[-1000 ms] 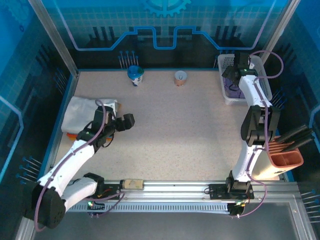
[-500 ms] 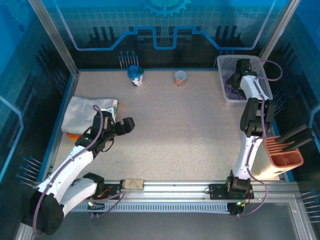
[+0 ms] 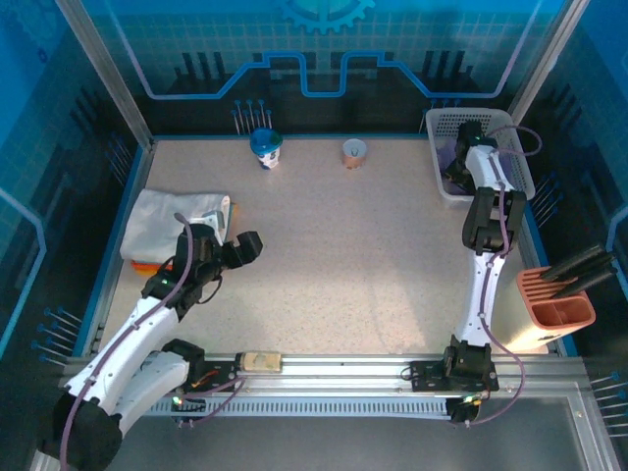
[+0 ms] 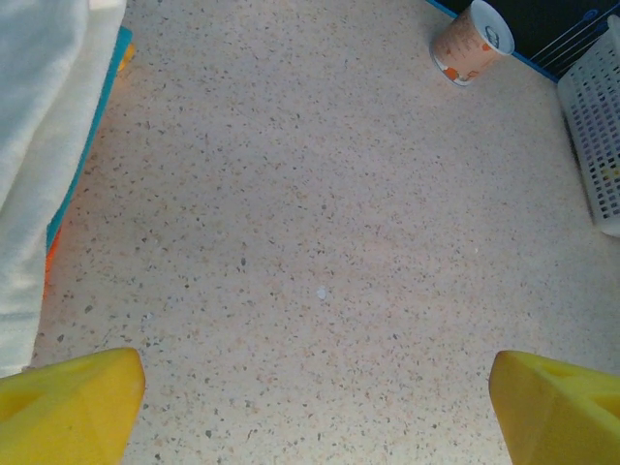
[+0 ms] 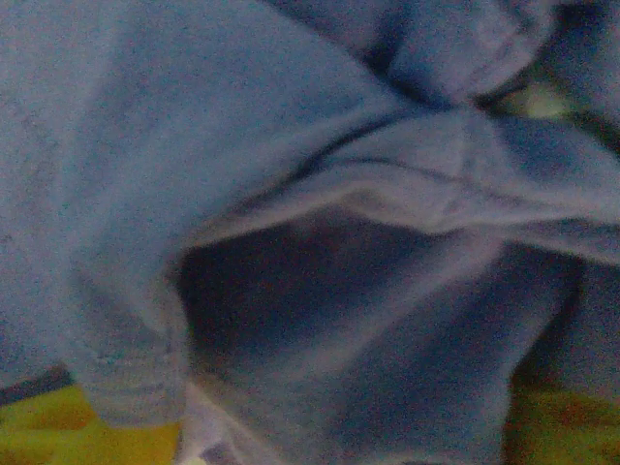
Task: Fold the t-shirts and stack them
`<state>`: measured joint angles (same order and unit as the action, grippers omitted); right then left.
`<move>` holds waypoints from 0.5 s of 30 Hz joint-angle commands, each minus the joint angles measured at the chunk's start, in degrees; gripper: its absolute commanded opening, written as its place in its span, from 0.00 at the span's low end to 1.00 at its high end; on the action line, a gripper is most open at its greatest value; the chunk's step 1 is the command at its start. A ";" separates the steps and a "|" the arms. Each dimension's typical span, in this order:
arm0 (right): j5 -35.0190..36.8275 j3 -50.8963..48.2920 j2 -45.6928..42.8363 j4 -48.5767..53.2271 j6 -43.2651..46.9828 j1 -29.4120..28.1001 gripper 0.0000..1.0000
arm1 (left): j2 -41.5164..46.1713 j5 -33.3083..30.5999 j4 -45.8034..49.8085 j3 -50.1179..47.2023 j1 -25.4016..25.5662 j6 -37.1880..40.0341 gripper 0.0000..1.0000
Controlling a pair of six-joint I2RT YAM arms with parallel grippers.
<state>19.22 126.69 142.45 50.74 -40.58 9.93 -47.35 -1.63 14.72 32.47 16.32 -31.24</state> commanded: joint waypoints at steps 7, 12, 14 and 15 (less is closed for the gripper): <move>-7.92 -9.76 -9.77 -6.91 -1.42 0.52 0.00 | 1.60 0.77 0.31 -2.03 0.73 -1.98 0.93; 0.44 -27.58 -26.47 -21.87 -3.10 -2.13 0.00 | 0.25 2.73 -1.11 -1.64 0.91 -2.43 0.93; 3.17 -32.26 -30.77 -26.30 -2.60 -3.04 0.00 | -0.68 3.17 -0.76 -0.90 1.00 -2.08 0.93; 4.37 -34.40 -32.48 -28.44 -1.94 -3.60 0.00 | -1.11 3.28 -0.42 -0.52 1.00 -1.86 0.93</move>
<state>18.26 96.27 116.18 33.12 -42.06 8.14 -47.55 -0.32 14.61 31.24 16.80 -33.10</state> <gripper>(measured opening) 0.081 0.931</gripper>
